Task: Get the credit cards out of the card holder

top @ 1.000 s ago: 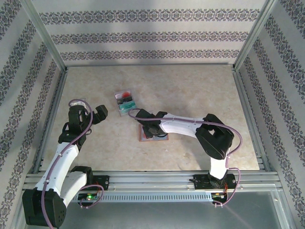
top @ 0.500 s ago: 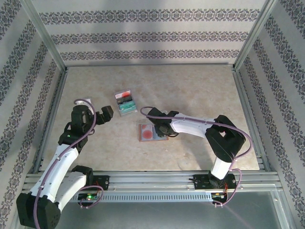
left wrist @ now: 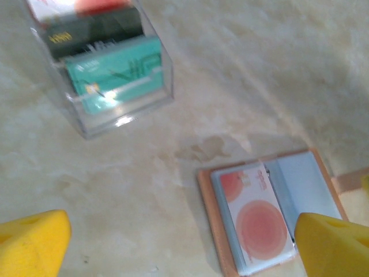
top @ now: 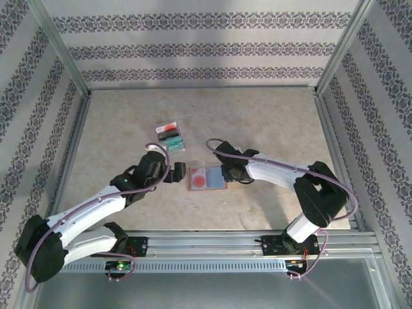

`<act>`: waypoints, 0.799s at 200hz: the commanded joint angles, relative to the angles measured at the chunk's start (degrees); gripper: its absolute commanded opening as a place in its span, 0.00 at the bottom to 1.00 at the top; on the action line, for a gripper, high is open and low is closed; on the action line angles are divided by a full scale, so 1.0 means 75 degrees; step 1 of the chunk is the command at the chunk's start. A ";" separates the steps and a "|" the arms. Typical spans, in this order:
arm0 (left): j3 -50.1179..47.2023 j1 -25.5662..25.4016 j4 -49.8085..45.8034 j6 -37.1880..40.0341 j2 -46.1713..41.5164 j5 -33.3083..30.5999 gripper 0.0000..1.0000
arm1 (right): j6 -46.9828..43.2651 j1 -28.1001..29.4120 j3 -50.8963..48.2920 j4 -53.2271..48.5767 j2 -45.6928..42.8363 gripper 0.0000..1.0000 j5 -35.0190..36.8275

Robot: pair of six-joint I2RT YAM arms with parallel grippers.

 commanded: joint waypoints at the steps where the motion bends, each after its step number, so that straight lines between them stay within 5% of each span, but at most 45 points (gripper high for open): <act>1: 0.0126 -0.0615 0.0402 -0.0320 0.0435 -0.0414 0.96 | 0.0184 -0.0310 -0.0289 0.0275 -0.0618 0.30 -0.0322; 34: -0.0066 -0.1211 0.1128 -0.0690 0.1150 -0.0301 0.83 | 0.0343 -0.0468 -0.0521 0.0729 -0.1269 0.30 -0.1018; 116: -0.0387 -0.1228 0.2189 -0.1484 0.2366 -0.0230 0.42 | 0.1071 -0.0412 -0.0628 0.2438 -0.0823 0.31 -0.3269; 160: -0.0417 -0.1019 0.3006 -0.1700 0.2914 0.0204 0.34 | 0.1307 -0.0259 -0.0525 0.3203 -0.0039 0.29 -0.3863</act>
